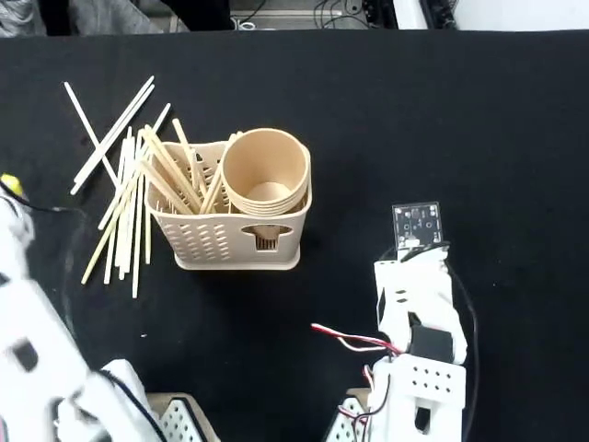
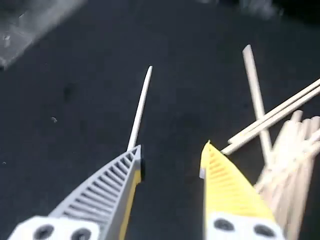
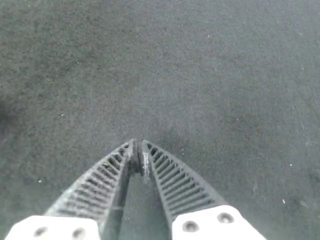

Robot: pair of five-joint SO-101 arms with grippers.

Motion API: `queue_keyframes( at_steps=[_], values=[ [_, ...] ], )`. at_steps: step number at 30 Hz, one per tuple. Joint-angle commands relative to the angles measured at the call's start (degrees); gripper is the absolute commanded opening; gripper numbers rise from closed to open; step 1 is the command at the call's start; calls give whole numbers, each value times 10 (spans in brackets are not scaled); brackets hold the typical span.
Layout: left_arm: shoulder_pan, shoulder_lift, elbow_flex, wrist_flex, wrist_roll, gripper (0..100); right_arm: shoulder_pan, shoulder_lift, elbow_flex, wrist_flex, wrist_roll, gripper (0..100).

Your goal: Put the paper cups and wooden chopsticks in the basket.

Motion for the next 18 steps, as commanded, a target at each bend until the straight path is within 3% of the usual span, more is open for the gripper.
queue_keyframes(
  at_steps=[1, 18],
  values=[
    [-40, 163, -107, -25, -38, 191, 4, -8, -3, -8, -3, 12],
    [-69, 702, -503, -13, -76, 195, 4, -8, -3, -7, -3, 12]
  ],
)
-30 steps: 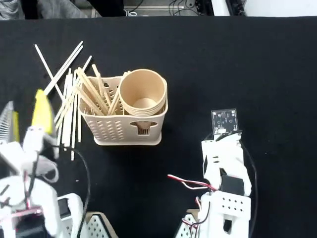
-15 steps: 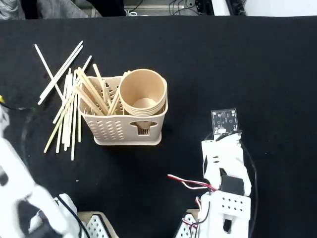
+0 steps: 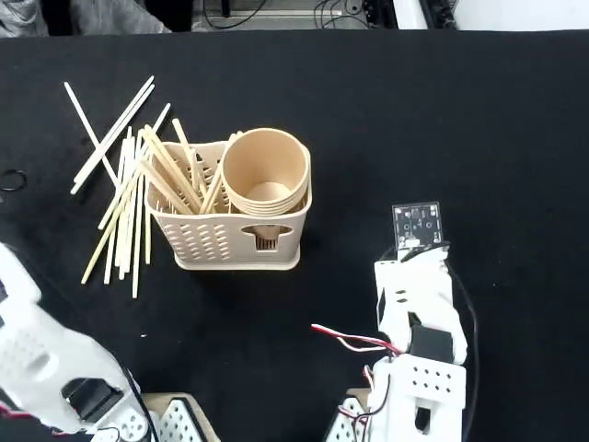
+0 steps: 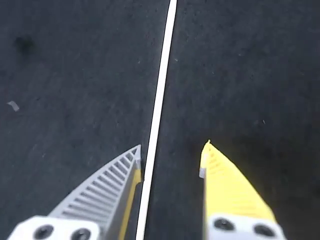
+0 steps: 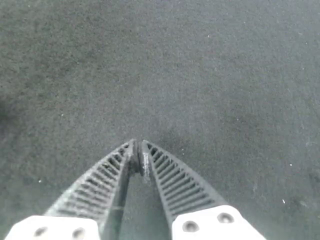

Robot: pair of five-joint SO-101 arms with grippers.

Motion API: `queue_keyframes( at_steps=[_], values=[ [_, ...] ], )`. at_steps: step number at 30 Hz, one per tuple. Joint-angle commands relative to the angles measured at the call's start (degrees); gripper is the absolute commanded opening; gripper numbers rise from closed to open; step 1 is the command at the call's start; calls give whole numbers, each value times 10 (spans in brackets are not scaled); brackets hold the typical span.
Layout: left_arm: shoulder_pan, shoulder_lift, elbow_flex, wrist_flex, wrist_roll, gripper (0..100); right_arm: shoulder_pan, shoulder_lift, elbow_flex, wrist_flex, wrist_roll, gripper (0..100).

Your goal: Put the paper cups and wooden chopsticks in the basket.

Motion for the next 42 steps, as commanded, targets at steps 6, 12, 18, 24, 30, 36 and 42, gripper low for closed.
queue_keyframes(
  at_steps=[6, 12, 18, 24, 30, 36, 42],
  values=[
    [-19, 266, -360, 108, -3, 192, 4, -8, -3, -7, -3, 12],
    [-22, 460, -640, 248, -4, 191, 4, -8, -3, -7, -3, 12],
    [-7, 610, -880, 390, -4, 140, 4, -8, -3, -7, -3, 12],
    [-4, 656, -932, 460, -3, 33, 4, -8, -3, -7, -3, 12],
    [0, 594, -931, 527, 11, 29, 4, -8, -3, -7, -3, 12],
    [-18, 459, -853, 527, 68, 29, 4, -8, -3, -7, -3, 12],
    [-7, 196, -611, 527, 89, 29, 4, -8, -3, -7, -3, 12]
  ],
)
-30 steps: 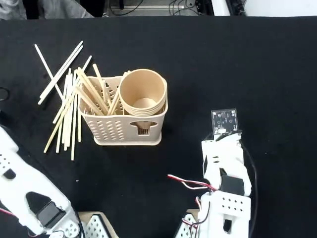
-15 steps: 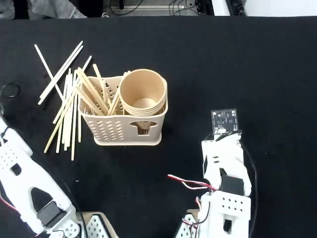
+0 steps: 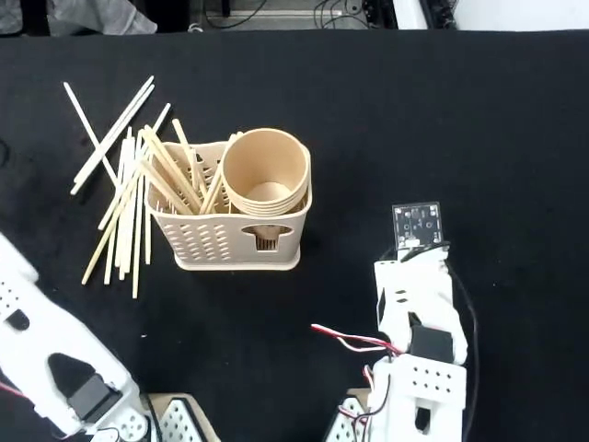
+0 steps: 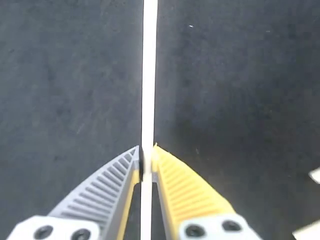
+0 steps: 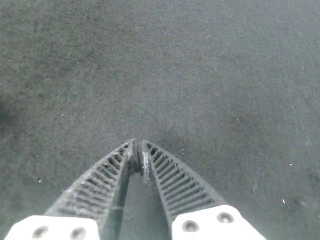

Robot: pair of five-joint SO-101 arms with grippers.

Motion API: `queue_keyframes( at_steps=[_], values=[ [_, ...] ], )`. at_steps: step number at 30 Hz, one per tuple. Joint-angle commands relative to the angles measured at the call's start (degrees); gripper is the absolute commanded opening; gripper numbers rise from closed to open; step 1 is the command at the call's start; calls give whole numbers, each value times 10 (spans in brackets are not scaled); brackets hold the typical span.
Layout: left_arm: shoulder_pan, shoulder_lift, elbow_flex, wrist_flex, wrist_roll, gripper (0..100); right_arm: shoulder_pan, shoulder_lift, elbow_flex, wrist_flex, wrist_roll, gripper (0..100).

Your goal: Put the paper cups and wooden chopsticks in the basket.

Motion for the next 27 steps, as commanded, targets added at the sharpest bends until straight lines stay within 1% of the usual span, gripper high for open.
queue_keyframes(
  at_steps=[1, 5, 7, 9, 15, 19, 23, 27],
  values=[
    [8, -269, 196, 5, 13, 29, 4, -8, -3, -7, -3, 12],
    [45, -480, 377, 1, 10, 29, 4, -8, -3, -7, -3, 12],
    [73, -570, 439, -1, 10, 29, 4, -8, -3, -7, -3, 12],
    [102, -648, 497, -25, 11, 29, 4, -8, -3, -7, -3, 12],
    [199, -839, 679, -146, 13, 29, 4, -8, -3, -7, -3, 12],
    [248, -961, 809, -229, 13, 30, 4, -8, -3, -7, -3, 12],
    [285, -1094, 949, -340, 13, 30, 4, -8, -3, -7, -3, 12],
    [328, -1233, 1091, -468, 13, 30, 4, -8, -3, -7, -3, 12]
  ],
)
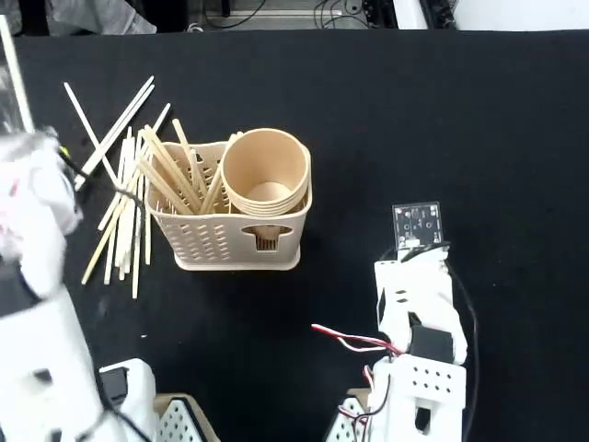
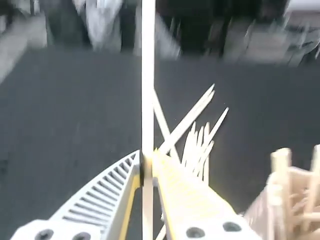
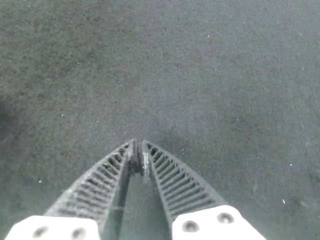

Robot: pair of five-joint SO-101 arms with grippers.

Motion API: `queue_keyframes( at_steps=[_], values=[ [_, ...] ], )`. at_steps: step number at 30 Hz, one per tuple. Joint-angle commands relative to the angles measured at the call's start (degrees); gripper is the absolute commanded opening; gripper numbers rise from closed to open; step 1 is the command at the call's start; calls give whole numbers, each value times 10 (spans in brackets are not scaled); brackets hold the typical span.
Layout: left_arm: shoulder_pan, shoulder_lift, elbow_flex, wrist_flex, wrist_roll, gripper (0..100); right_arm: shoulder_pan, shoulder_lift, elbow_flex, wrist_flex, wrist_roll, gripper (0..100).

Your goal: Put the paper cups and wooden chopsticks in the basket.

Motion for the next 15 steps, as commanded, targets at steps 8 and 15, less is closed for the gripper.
queue_keyframes(
  at_steps=[8, 15],
  values=[
    [139, -391, 373, -415, 5, 30, 4, -8, -3, -7, -3, 12],
    [326, -526, 495, -476, 5, 29, 4, -8, -3, -7, -3, 12]
  ],
)
